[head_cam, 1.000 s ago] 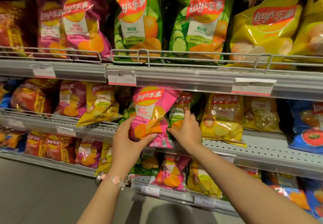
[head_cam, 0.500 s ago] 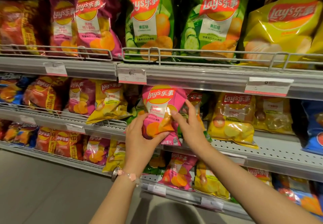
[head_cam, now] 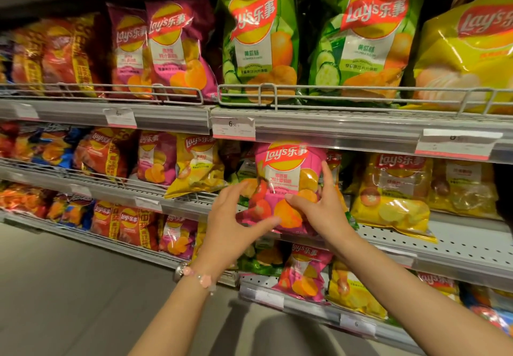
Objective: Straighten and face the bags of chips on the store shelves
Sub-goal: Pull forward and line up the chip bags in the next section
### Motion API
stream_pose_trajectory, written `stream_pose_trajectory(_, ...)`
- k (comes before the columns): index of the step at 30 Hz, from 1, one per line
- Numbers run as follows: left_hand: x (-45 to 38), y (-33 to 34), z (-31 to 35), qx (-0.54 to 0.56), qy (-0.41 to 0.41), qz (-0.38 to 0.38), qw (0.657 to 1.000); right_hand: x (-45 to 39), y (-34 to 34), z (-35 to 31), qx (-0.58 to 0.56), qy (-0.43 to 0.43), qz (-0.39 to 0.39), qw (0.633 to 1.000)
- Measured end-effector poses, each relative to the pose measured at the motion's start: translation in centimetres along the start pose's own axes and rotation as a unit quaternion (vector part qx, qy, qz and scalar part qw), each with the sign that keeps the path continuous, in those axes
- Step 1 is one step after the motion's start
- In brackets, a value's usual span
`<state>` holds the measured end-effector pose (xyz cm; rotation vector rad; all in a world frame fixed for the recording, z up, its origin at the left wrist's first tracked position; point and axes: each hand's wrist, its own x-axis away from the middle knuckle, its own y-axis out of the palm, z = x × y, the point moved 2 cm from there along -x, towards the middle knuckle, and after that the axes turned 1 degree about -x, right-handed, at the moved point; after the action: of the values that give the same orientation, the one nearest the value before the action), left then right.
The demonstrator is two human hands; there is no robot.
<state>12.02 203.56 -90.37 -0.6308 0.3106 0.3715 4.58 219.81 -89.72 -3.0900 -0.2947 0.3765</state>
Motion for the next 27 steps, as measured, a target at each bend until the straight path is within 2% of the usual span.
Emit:
stream_pose_trajectory(2, -1.5, -2.4, -1.2, -0.02, -0.017, 0.044, 0.999, -0.2, -0.3, -0.4, 0.009, 0.009, 0.012, 1.0)
stream_pose_trajectory(5, -5.1, -5.4, -4.4, -0.124, -0.026, 0.095, 0.987, -0.3, -0.2, -1.0, 0.021, 0.02, 0.01, 1.0)
stream_pose_trajectory(8, -8.6, -7.1, -6.6, -0.177, -0.086, 0.088, 0.976, -0.5, 0.5, -1.9, 0.04, 0.022, 0.016, 0.999)
stream_pose_trajectory(12, -11.7, -7.9, -9.0, -0.231, -0.113, 0.044, 0.965, -1.1, 1.9, -2.2, 0.065, 0.009, 0.038, 0.997)
stream_pose_trajectory(18, -14.4, -7.2, -12.6, -0.246, -0.07, -0.002, 0.967, -2.3, 3.5, 0.0, 0.051, -0.023, 0.061, 0.997)
stream_pose_trajectory(21, -15.1, -7.2, -13.0, -0.228, -0.034, 0.015, 0.973, -2.9, 4.2, 0.0, 0.054, -0.04, 0.091, 0.994)
stream_pose_trajectory(27, -15.0, -8.0, -13.9, -0.162, 0.023, 0.047, 0.985, -3.8, 5.5, 0.7, 0.048, -0.045, 0.101, 0.993)
